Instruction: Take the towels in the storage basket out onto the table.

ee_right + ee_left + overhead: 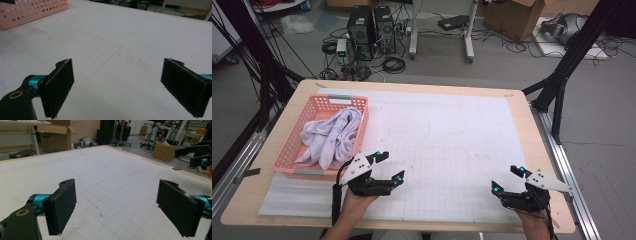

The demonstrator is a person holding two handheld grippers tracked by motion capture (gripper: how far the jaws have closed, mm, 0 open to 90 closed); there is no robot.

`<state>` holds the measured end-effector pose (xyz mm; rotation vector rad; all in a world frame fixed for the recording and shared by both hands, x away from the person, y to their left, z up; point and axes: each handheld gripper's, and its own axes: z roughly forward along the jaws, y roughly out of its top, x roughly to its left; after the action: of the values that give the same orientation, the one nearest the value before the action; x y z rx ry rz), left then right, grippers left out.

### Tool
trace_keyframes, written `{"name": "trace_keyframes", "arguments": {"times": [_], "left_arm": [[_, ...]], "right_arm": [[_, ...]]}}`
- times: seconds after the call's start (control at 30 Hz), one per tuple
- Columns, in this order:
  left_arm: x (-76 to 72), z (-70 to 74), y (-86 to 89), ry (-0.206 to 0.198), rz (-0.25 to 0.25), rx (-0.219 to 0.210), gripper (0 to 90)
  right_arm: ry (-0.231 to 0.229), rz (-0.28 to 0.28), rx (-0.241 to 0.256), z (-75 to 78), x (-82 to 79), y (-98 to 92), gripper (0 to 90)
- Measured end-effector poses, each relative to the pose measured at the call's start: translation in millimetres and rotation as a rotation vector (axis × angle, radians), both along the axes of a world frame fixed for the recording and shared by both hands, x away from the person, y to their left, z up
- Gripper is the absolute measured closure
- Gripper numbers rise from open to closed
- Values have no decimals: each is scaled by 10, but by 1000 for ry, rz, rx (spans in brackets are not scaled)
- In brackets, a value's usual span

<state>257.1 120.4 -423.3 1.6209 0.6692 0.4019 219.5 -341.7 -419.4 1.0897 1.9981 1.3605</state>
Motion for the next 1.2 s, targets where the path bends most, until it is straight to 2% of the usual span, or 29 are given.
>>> {"name": "trace_keyframes", "arguments": {"times": [0.3,0.43,0.63,0.8,1.0,1.2], "left_arm": [[49,-32,-70,15,-15,0,167],[44,-32,-90,17,-26,8,167],[2,0,-106,16,-36,-8,167],[25,70,-67,-2,-34,-3,167],[91,144,-16,4,-27,-16,167],[139,306,101,-19,-12,-14,166]], "right_arm": [[2,-16,17,-15,-21,-63,101],[1,-20,16,-12,-45,-82,101],[-5,-17,10,14,-91,-61,101],[-3,-25,18,5,-91,-59,101],[3,-19,20,-9,-73,-51,101],[4,-17,15,-11,-75,-45,102]]}}
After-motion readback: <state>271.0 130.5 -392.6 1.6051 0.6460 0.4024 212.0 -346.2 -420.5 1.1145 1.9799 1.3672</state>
